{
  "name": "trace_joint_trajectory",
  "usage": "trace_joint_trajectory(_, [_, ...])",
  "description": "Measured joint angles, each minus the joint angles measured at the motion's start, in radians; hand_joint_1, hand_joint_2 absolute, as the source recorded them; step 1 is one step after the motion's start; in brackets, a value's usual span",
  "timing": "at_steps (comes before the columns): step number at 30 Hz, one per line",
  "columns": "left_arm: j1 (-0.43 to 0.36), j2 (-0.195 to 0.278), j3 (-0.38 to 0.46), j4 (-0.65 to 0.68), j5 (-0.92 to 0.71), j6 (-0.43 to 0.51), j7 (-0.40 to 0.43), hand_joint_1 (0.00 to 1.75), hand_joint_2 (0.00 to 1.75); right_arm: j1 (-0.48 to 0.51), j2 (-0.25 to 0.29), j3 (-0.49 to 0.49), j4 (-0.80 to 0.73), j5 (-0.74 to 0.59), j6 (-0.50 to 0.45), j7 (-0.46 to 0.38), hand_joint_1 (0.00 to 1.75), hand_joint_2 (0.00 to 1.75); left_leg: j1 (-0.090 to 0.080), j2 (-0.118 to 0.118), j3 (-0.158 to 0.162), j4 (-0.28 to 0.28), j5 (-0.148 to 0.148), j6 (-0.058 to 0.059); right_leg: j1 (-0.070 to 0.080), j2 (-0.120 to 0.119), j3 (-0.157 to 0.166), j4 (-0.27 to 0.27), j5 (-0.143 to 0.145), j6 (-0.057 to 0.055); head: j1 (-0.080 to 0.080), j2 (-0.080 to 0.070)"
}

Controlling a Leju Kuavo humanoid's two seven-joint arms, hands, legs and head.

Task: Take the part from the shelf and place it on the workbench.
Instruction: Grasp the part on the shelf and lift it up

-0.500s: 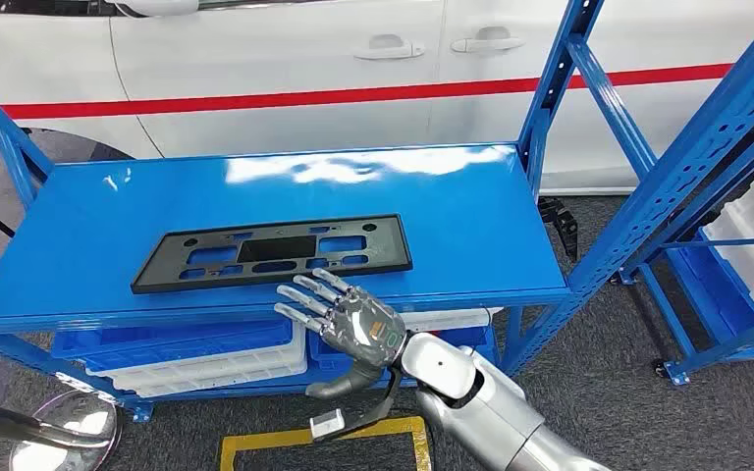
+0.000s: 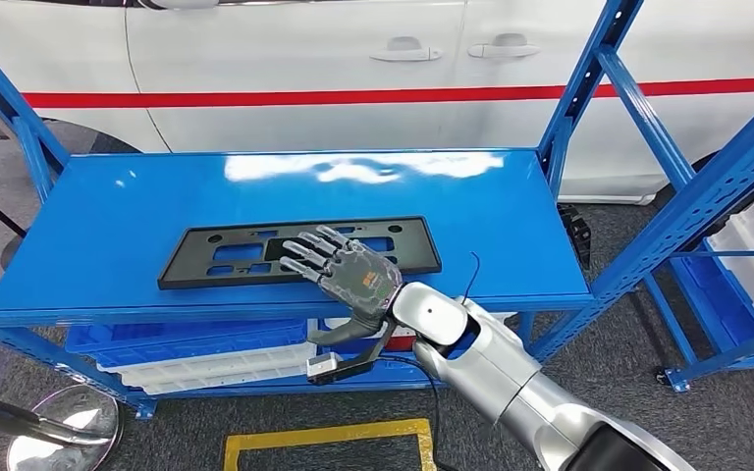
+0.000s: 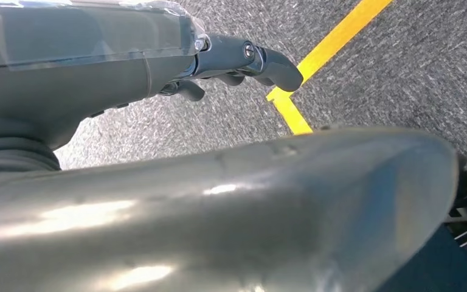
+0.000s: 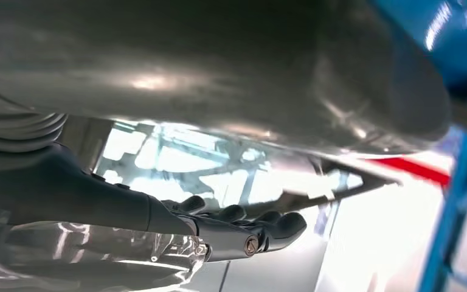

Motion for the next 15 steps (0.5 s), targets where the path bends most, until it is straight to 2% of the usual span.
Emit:
trace_joint_trajectory(2, [-0.001, -0.001, -0.001, 0.000, -0.005, 0.000, 0.004, 0.00, 0.00, -0.032, 0.020, 0.013, 0.060, 0.019, 0.009, 0.030, 0.00, 0.00, -0.004, -0.002, 0.001, 0.003, -0.003, -0.005, 0.004, 0.000, 0.061, -0.138, 0.068, -0.012, 0.000, 0.000])
trace_joint_trajectory(3, [-0.002, -0.002, -0.002, 0.000, -0.007, 0.000, 0.006, 0.00, 0.00, -0.050, 0.034, 0.019, 0.092, 0.026, 0.012, 0.042, 0.00, 0.00, -0.006, -0.001, 0.000, 0.005, -0.005, -0.008, 0.006, 0.000, 0.084, -0.191, 0.087, -0.017, 0.000, 0.000])
trace_joint_trajectory(4, [-0.003, -0.002, -0.002, 0.000, -0.008, 0.000, 0.008, 0.00, 0.00, -0.065, 0.048, 0.026, 0.124, 0.033, 0.015, 0.054, 0.00, 0.00, -0.008, -0.001, -0.001, 0.005, -0.006, -0.013, 0.009, 0.000, 0.097, -0.220, 0.093, -0.021, 0.000, 0.000])
trace_joint_trajectory(7, [-0.005, -0.002, -0.002, 0.000, -0.009, 0.000, 0.014, 0.00, 0.00, -0.104, 0.090, 0.044, 0.206, 0.048, 0.033, 0.083, 0.00, 0.00, -0.008, 0.001, 0.000, 0.005, -0.008, -0.029, 0.008, 0.001, 0.101, -0.234, 0.094, -0.032, 0.000, 0.000])
trace_joint_trajectory(8, [-0.005, -0.002, -0.003, 0.000, -0.010, 0.000, 0.015, 0.00, 0.00, -0.116, 0.103, 0.049, 0.228, 0.050, 0.038, 0.089, 0.00, 0.00, -0.007, 0.001, -0.005, 0.017, -0.018, -0.035, 0.005, 0.000, 0.103, -0.238, 0.096, -0.039, 0.000, 0.000])
trace_joint_trajectory(10, [-0.005, -0.002, -0.003, 0.000, -0.011, 0.000, 0.016, 0.00, 0.00, -0.137, 0.124, 0.057, 0.262, 0.054, 0.042, 0.095, 0.00, 0.00, -0.004, 0.003, -0.045, 0.106, -0.068, -0.045, 0.002, -0.001, 0.107, -0.244, 0.098, -0.048, 0.000, 0.000])
trace_joint_trajectory(12, [-0.005, -0.002, -0.004, 0.000, -0.012, 0.000, 0.017, 0.00, 0.00, -0.145, 0.138, 0.066, 0.289, 0.056, 0.044, 0.096, 0.00, 0.00, -0.001, 0.003, -0.113, 0.244, -0.126, -0.053, 0.003, -0.003, 0.108, -0.243, 0.096, -0.053, 0.000, 0.000])
trace_joint_trajectory(13, [-0.004, -0.002, -0.004, 0.000, -0.012, 0.000, 0.018, 0.00, 0.00, -0.146, 0.141, 0.069, 0.299, 0.056, 0.044, 0.096, 0.00, 0.00, 0.001, 0.003, -0.137, 0.286, -0.134, -0.056, 0.004, -0.004, 0.109, -0.243, 0.095, -0.053, 0.000, 0.000])
trace_joint_trajectory(14, [-0.003, -0.002, -0.004, 0.000, -0.012, 0.000, 0.018, 0.00, 0.00, -0.146, 0.145, 0.071, 0.308, 0.056, 0.044, 0.096, 0.00, 0.00, 0.001, 0.004, -0.142, 0.290, -0.123, -0.058, 0.004, -0.004, 0.109, -0.242, 0.094, -0.053, 0.000, 0.000])
trace_joint_trajectory(15, [-0.003, -0.001, -0.004, 0.000, -0.012, 0.000, 0.018, 0.00, 0.00, -0.147, 0.148, 0.072, 0.315, 0.057, 0.044, 0.097, 0.00, 0.00, 0.002, 0.004, -0.127, 0.253, -0.093, -0.057, 0.004, -0.003, 0.111, -0.241, 0.092, -0.051, 0.000, 0.000])
